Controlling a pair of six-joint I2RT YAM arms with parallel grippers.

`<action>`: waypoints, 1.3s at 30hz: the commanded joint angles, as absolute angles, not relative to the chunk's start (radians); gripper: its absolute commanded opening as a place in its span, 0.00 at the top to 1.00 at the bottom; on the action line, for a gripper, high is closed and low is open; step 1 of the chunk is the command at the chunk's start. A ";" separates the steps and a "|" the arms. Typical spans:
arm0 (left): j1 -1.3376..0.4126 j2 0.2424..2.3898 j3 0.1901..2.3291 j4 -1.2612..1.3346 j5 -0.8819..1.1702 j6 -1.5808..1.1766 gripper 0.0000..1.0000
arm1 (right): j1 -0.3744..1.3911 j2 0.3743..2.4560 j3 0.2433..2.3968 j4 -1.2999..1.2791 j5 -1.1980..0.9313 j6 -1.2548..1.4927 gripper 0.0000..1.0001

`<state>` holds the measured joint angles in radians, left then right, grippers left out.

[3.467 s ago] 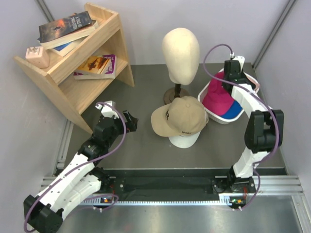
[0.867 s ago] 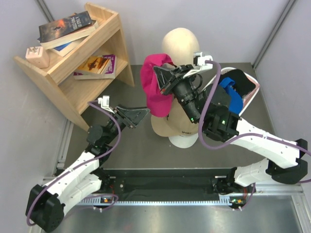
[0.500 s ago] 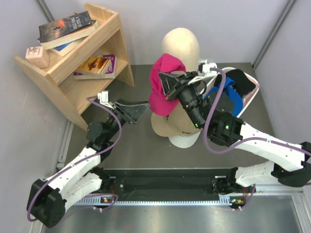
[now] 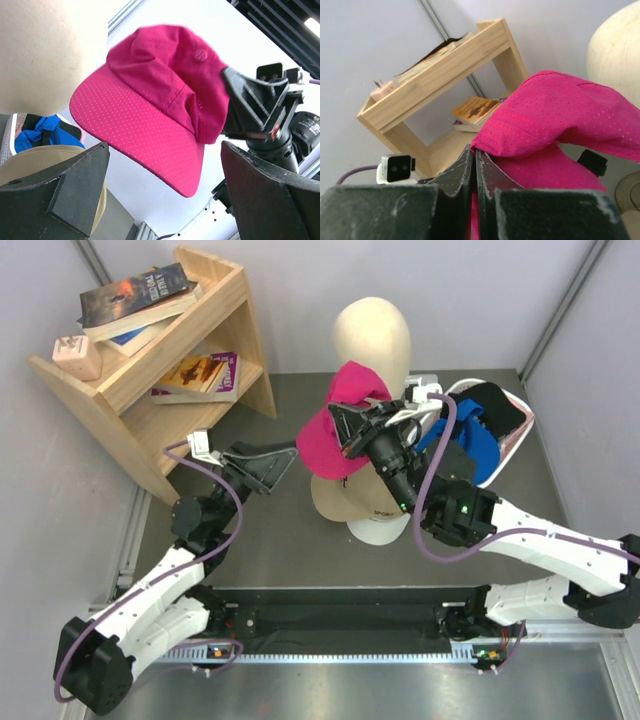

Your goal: Stack the hats

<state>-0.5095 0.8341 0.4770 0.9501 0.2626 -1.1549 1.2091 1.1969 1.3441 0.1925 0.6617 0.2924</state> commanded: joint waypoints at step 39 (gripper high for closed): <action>-0.508 0.914 0.496 1.095 0.313 -1.359 0.69 | 1.224 1.121 1.060 0.462 0.442 0.348 1.00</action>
